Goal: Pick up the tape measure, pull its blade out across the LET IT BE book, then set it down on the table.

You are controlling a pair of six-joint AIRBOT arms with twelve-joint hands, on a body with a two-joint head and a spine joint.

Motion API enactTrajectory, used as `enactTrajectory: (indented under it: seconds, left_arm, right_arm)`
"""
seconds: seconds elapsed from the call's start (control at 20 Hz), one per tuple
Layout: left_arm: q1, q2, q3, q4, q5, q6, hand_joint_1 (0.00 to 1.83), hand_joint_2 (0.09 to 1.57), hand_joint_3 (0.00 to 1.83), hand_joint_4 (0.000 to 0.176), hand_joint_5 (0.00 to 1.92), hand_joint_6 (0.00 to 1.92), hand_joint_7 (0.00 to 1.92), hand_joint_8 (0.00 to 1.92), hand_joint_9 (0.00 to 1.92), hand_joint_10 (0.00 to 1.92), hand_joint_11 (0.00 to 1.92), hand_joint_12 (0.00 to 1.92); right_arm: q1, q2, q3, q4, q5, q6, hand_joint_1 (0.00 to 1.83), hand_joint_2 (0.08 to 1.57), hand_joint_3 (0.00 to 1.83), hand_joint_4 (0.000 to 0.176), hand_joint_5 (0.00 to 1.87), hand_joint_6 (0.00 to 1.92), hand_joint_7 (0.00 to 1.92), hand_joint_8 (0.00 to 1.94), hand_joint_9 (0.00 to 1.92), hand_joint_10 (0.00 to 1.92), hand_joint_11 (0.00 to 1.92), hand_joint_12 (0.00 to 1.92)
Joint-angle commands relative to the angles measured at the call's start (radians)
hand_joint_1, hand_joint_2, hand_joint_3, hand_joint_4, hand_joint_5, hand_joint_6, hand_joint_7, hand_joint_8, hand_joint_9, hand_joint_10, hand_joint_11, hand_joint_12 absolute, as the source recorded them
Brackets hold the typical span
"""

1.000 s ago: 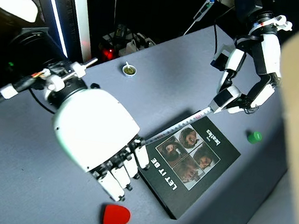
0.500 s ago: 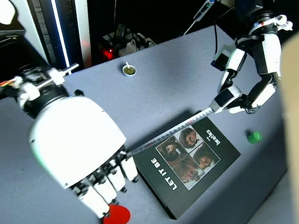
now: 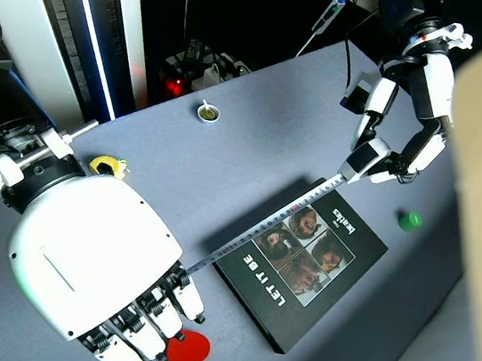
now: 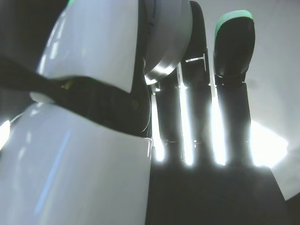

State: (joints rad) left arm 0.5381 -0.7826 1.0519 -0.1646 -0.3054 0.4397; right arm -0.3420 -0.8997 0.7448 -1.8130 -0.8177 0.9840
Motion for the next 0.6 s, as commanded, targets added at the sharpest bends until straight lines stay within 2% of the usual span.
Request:
enactTrajectory:
  seconds: [0.0, 0.05, 0.1, 0.15, 0.2, 0.25, 0.45, 0.5, 0.55]
  left_arm:
    - [-0.012, 0.007, 0.007, -0.003, -0.110, 0.003, 1.50, 1.06, 0.00, 0.000, 0.93, 0.92, 1.10, 0.57, 1.12, 0.79, 0.90, 1.44]
    - [-0.012, 0.007, 0.007, -0.003, -0.110, 0.003, 1.50, 1.06, 0.00, 0.000, 0.93, 0.92, 1.10, 0.57, 1.12, 0.79, 0.90, 1.44]
    - [-0.012, 0.007, 0.007, -0.002, -0.110, 0.003, 1.50, 1.06, 0.00, 0.000, 0.93, 0.92, 1.10, 0.57, 1.12, 0.79, 0.91, 1.43]
    - [-0.012, 0.007, 0.007, -0.002, -0.110, 0.003, 1.50, 1.06, 0.00, 0.000, 0.93, 0.91, 1.10, 0.57, 1.12, 0.79, 0.91, 1.43]
    - [-0.011, 0.007, 0.006, -0.002, -0.110, 0.003, 1.50, 1.06, 0.00, 0.000, 0.93, 0.91, 1.10, 0.57, 1.12, 0.79, 0.91, 1.43]
    - [-0.011, 0.007, 0.006, -0.002, -0.110, 0.003, 1.50, 1.06, 0.00, 0.000, 0.93, 0.91, 1.10, 0.57, 1.12, 0.79, 0.91, 1.43]
    - [-0.011, 0.007, 0.006, -0.003, -0.110, 0.003, 1.50, 1.06, 0.00, 0.000, 0.93, 0.91, 1.10, 0.57, 1.12, 0.79, 0.93, 1.41]
    - [-0.011, 0.007, 0.006, -0.003, -0.110, 0.003, 1.50, 1.06, 0.00, 0.000, 0.94, 0.91, 1.10, 0.57, 1.12, 0.78, 0.91, 1.43]
    - [-0.011, 0.007, 0.006, -0.003, -0.110, 0.003, 1.50, 1.07, 0.00, 0.000, 0.92, 0.93, 1.10, 0.59, 1.11, 0.80, 0.89, 1.45]
  right_arm:
    - [0.001, 0.018, 0.012, -0.065, -0.090, -0.013, 1.35, 1.17, 0.00, 0.000, 0.81, 1.17, 0.96, 1.06, 0.75, 1.39, 0.60, 1.37]
    - [0.001, 0.015, 0.013, -0.068, -0.090, -0.014, 1.35, 1.17, 0.00, 0.000, 0.81, 1.18, 0.95, 1.07, 0.75, 1.40, 0.60, 1.38]
    - [0.006, 0.007, 0.014, -0.072, -0.090, -0.018, 1.22, 1.18, 0.00, 0.000, 0.81, 1.20, 0.93, 1.13, 0.75, 1.08, 0.59, 1.37]
    - [0.015, -0.002, 0.014, -0.072, -0.090, -0.024, 1.19, 1.18, 0.00, 0.000, 0.82, 1.20, 0.93, 1.13, 0.79, 0.93, 0.60, 1.36]
    - [0.019, -0.009, 0.014, -0.072, -0.091, -0.026, 1.32, 1.17, 0.00, 0.000, 0.83, 1.17, 0.94, 1.07, 0.76, 1.30, 0.60, 1.37]
    - [0.022, -0.021, 0.016, -0.072, -0.097, -0.026, 1.35, 1.17, 0.00, 0.000, 0.83, 1.18, 0.94, 1.07, 0.76, 1.38, 0.60, 1.37]
    - [0.027, -0.063, 0.018, -0.072, -0.118, -0.041, 1.35, 1.17, 0.00, 0.000, 0.83, 1.18, 0.94, 1.06, 0.74, 1.41, 0.60, 1.38]
    - [0.023, -0.075, 0.018, -0.072, -0.124, -0.045, 1.21, 1.19, 0.00, 0.000, 0.79, 1.26, 0.92, 1.11, 0.72, 1.03, 0.54, 1.36]
    - [0.019, -0.080, 0.018, -0.072, -0.126, -0.047, 1.17, 1.22, 0.00, 0.000, 0.70, 1.35, 0.88, 1.19, 0.71, 0.80, 0.48, 1.34]
